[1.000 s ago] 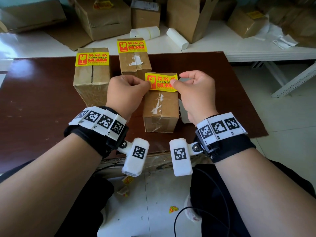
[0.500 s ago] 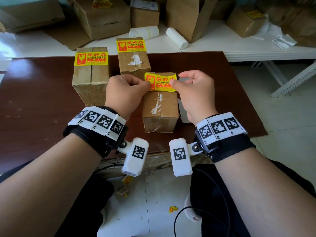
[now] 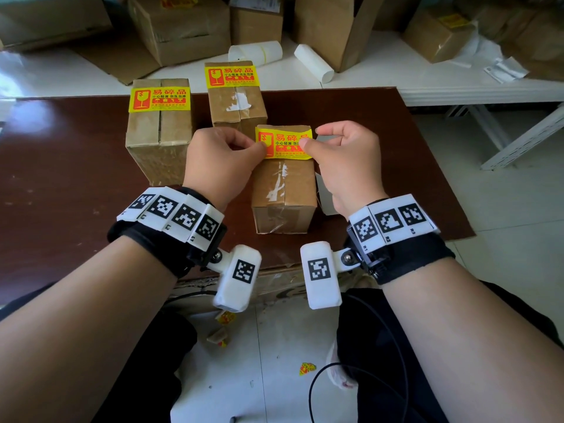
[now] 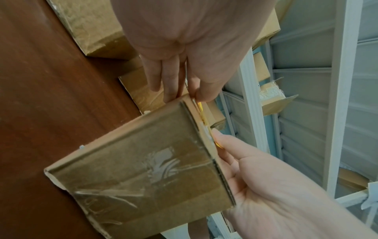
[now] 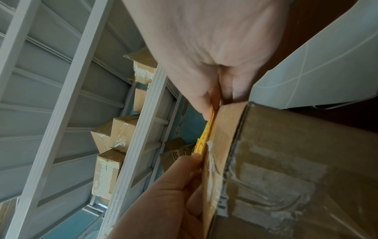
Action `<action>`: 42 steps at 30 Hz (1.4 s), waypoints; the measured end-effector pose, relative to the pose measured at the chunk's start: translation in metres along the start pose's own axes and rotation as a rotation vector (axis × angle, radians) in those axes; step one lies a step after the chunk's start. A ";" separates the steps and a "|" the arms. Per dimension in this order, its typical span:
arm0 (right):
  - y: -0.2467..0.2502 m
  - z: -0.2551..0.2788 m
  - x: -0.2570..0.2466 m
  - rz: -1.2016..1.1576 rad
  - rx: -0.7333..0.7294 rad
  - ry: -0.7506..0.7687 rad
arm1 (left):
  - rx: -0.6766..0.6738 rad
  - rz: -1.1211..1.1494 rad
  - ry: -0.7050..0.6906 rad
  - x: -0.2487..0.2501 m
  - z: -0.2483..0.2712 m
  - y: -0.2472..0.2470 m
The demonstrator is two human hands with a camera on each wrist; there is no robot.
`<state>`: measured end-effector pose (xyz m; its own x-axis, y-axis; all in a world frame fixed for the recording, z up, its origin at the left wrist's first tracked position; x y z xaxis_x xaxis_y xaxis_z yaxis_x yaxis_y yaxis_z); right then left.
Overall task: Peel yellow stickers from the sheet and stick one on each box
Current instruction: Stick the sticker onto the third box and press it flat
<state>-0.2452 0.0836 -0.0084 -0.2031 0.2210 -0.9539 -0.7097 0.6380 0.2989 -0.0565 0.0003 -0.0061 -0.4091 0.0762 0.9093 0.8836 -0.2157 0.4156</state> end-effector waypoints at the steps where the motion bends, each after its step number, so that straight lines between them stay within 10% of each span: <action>1: 0.000 0.000 0.000 0.002 0.001 0.001 | 0.000 -0.002 -0.001 0.000 0.000 0.001; 42: -0.001 -0.006 0.000 0.132 -0.017 0.013 | -0.054 0.011 0.118 -0.008 -0.008 -0.010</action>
<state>-0.2487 0.0784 -0.0091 -0.3040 0.2928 -0.9066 -0.6872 0.5917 0.4215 -0.0637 -0.0059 -0.0179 -0.4263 -0.0410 0.9036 0.8759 -0.2684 0.4010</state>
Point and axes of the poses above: each hand's wrist, its own z-axis away from the middle knuckle, its own y-axis out of the back of the hand, x = y × z, the point moved 4 cm from there along -z, towards the middle knuckle, and after that the axes turned 2 degrees about -x, right-handed, at the moved point
